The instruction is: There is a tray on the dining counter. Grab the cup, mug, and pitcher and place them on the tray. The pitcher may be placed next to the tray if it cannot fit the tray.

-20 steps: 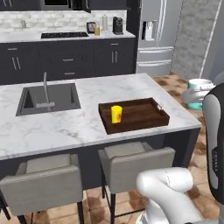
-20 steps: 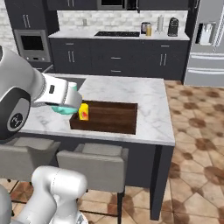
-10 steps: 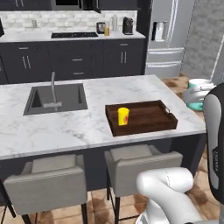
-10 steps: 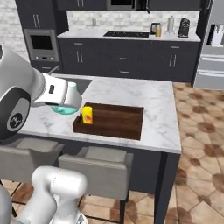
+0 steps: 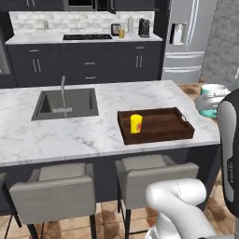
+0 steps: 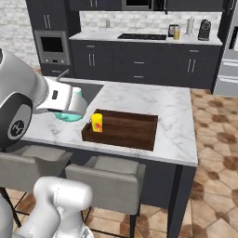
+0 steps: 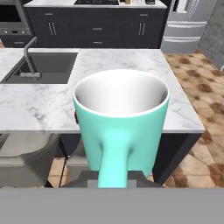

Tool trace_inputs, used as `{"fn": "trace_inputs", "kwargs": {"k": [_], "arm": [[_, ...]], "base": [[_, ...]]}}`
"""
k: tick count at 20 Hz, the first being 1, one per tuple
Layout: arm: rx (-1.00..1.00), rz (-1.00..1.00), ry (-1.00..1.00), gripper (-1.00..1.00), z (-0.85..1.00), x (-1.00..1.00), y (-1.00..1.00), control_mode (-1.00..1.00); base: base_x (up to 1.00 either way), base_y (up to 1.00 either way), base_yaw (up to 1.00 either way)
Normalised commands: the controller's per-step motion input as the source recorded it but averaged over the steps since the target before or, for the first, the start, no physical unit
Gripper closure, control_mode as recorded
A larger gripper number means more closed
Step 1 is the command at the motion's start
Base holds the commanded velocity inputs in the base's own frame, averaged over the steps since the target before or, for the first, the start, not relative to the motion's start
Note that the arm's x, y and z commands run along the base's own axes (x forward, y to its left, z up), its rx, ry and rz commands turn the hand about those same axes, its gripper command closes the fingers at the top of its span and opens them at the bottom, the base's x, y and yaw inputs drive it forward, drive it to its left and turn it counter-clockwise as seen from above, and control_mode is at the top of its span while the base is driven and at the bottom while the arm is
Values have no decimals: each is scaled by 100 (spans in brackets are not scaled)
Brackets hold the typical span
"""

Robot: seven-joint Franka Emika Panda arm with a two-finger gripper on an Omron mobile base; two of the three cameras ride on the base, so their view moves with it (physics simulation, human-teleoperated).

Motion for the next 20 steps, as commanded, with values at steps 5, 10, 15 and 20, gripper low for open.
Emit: {"fn": "trace_inputs", "kwargs": {"k": [5,10,15,20], "arm": [[0,0,0,100,0,0,0,100],[0,2,0,100,-7,21,0,-100],[0,0,0,100,-25,54,0,-100],[0,0,0,100,-35,54,0,-100]], "base": [[31,0,6],[31,0,3],[0,0,0],[0,0,0]]}}
